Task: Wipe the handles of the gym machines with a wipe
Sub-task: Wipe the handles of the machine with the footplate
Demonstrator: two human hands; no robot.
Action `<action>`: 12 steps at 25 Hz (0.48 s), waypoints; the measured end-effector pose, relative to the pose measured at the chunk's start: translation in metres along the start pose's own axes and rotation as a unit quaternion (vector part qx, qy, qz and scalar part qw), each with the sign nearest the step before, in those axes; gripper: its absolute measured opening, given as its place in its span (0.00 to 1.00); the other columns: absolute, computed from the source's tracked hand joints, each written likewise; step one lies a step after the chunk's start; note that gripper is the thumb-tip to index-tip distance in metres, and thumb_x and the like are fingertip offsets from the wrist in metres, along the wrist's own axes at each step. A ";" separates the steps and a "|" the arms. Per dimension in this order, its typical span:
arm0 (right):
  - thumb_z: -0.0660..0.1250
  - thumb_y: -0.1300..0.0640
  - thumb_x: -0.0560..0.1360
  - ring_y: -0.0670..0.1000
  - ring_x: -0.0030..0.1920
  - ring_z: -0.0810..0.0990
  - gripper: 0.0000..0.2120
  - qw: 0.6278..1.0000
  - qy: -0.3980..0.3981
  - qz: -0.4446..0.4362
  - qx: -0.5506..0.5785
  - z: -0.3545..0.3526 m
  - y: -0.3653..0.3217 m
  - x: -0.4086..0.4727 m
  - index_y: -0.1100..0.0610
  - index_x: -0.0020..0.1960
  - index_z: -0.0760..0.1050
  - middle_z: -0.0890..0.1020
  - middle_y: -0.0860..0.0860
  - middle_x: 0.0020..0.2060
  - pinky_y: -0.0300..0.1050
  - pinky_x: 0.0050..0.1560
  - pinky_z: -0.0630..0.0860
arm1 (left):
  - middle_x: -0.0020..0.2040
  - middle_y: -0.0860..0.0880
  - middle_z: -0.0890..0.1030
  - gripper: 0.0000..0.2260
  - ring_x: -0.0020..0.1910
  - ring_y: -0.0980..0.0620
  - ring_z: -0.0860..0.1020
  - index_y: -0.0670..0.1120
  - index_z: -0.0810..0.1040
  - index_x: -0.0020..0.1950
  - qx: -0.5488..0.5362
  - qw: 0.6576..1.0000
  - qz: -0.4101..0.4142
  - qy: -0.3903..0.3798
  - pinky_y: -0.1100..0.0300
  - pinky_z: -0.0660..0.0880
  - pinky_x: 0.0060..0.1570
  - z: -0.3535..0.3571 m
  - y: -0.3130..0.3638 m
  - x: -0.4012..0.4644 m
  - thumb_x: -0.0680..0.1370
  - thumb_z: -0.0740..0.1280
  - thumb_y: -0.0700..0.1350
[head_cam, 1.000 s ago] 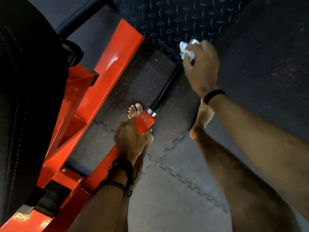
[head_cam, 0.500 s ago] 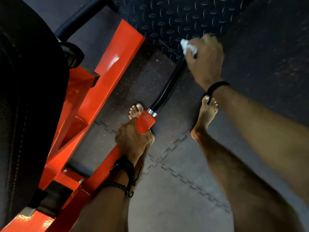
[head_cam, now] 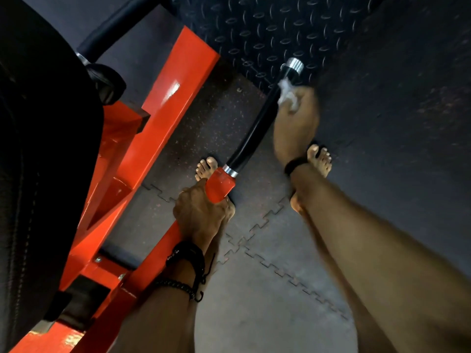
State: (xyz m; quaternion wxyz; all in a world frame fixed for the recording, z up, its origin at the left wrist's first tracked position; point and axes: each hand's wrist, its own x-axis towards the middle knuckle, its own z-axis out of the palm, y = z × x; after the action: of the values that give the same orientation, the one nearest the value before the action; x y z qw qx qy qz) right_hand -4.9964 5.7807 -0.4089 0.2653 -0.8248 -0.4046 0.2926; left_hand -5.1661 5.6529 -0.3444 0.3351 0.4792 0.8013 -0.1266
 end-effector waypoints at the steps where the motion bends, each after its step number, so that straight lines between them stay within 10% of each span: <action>1: 0.62 0.60 0.76 0.51 0.45 0.79 0.09 0.998 0.039 0.041 0.035 0.002 0.000 0.024 0.63 0.52 0.77 0.82 0.53 0.46 0.46 0.45 0.77 | 0.46 0.47 0.81 0.16 0.48 0.46 0.79 0.49 0.79 0.52 0.002 1.000 -0.004 0.002 0.51 0.73 0.52 0.002 -0.002 0.001 0.69 0.77 0.53; 8: 0.65 0.67 0.78 0.36 0.39 0.77 0.04 0.952 -0.175 0.196 0.157 -0.018 -0.012 -0.150 0.62 0.52 0.77 0.79 0.49 0.41 0.27 0.39 0.71 | 0.44 0.48 0.79 0.16 0.46 0.46 0.78 0.49 0.78 0.49 0.020 1.000 -0.010 0.004 0.55 0.69 0.48 0.002 -0.002 0.002 0.68 0.77 0.54; 12: 0.62 0.64 0.80 0.44 0.35 0.73 0.11 0.923 -0.071 0.328 0.186 0.011 -0.009 -0.035 0.55 0.42 0.77 0.76 0.47 0.34 0.39 0.36 0.72 | 0.44 0.47 0.81 0.17 0.45 0.46 0.79 0.48 0.78 0.50 0.020 1.000 0.004 0.011 0.54 0.71 0.48 0.004 -0.005 0.002 0.68 0.77 0.55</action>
State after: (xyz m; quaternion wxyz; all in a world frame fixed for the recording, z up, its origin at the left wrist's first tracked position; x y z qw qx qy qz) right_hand -5.0269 5.7588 -0.4009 0.2742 -0.8243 -0.0670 0.4909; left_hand -5.1695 5.6495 -0.3489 0.3174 0.4899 0.8005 -0.1358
